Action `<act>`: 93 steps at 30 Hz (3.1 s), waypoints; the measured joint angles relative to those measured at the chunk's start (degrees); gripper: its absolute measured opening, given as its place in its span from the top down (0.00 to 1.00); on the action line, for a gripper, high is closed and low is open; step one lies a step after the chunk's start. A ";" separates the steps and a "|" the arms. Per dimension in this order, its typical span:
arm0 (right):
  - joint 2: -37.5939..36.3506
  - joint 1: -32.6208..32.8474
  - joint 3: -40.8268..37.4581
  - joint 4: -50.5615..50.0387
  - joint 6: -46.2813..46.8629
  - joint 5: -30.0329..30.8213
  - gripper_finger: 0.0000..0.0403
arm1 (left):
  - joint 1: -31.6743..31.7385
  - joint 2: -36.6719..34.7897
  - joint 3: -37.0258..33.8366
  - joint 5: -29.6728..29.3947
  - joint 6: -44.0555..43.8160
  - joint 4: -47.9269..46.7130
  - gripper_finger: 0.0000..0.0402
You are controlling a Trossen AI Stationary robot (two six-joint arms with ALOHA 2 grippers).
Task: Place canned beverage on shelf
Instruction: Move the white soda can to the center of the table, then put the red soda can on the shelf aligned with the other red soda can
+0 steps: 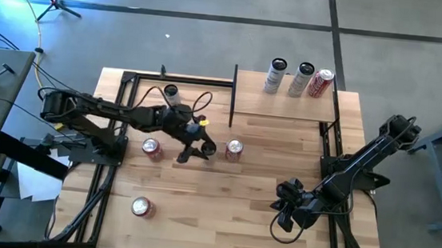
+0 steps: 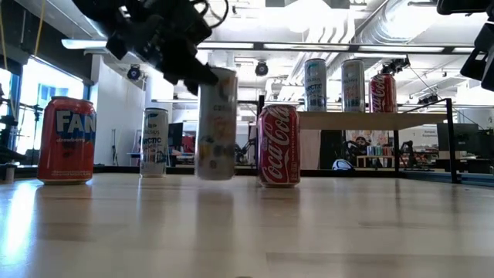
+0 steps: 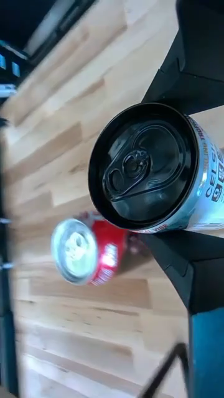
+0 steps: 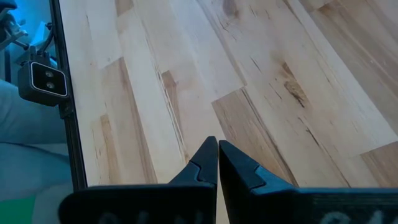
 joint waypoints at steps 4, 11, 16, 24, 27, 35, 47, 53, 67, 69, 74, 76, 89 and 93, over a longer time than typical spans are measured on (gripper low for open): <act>0.00 0.00 -0.01 -0.02 0.03 0.02 1.00 | 2.15 -0.31 0.03 1.25 2.35 -3.31 0.46; 0.00 0.01 0.00 -0.02 0.07 0.00 1.00 | 5.24 -0.36 0.07 5.31 5.77 -5.29 0.46; 0.00 0.00 0.00 -0.02 0.24 -0.18 1.00 | 6.41 -0.29 -0.01 8.56 7.98 -5.33 0.46; 0.00 0.02 -0.02 -0.02 0.24 -0.24 1.00 | 6.74 -0.27 -0.01 10.74 11.08 -3.37 0.46; 0.00 0.01 -0.01 -0.02 0.26 -0.23 1.00 | 6.83 -0.25 -0.01 10.79 11.16 -2.85 0.46; 0.00 0.00 0.00 -0.02 0.26 -0.22 1.00 | 6.85 2.92 -1.81 13.45 9.46 3.80 0.46; 0.00 0.02 -0.01 -0.01 0.03 -0.22 1.00 | 6.87 2.97 -3.90 13.24 1.99 7.98 0.34; 0.00 0.00 0.00 0.00 0.26 -0.24 1.00 | 6.65 2.79 -3.90 13.20 1.99 8.15 0.31; 0.00 0.01 -0.01 -0.01 0.26 -0.33 1.00 | 6.83 -6.22 -3.88 10.24 0.59 5.10 0.30; 0.00 0.01 0.00 -0.01 0.26 -0.36 1.00 | 6.83 -9.53 -3.88 8.32 0.30 3.13 0.30; 0.00 0.02 -0.02 0.00 0.26 -0.39 1.00 | 6.85 -18.52 -3.88 7.47 -8.14 0.69 0.30; 0.00 0.02 0.00 0.00 0.26 -0.42 1.00 | 6.85 -22.07 -3.88 7.47 -11.09 0.55 0.30; 0.00 0.01 0.00 0.00 0.26 -0.44 1.00 | 4.06 -35.05 -3.88 7.40 -25.71 1.33 0.30; 0.00 0.02 0.00 0.00 0.24 -0.42 1.00 | 2.58 -35.50 -3.88 7.40 -31.24 2.67 0.30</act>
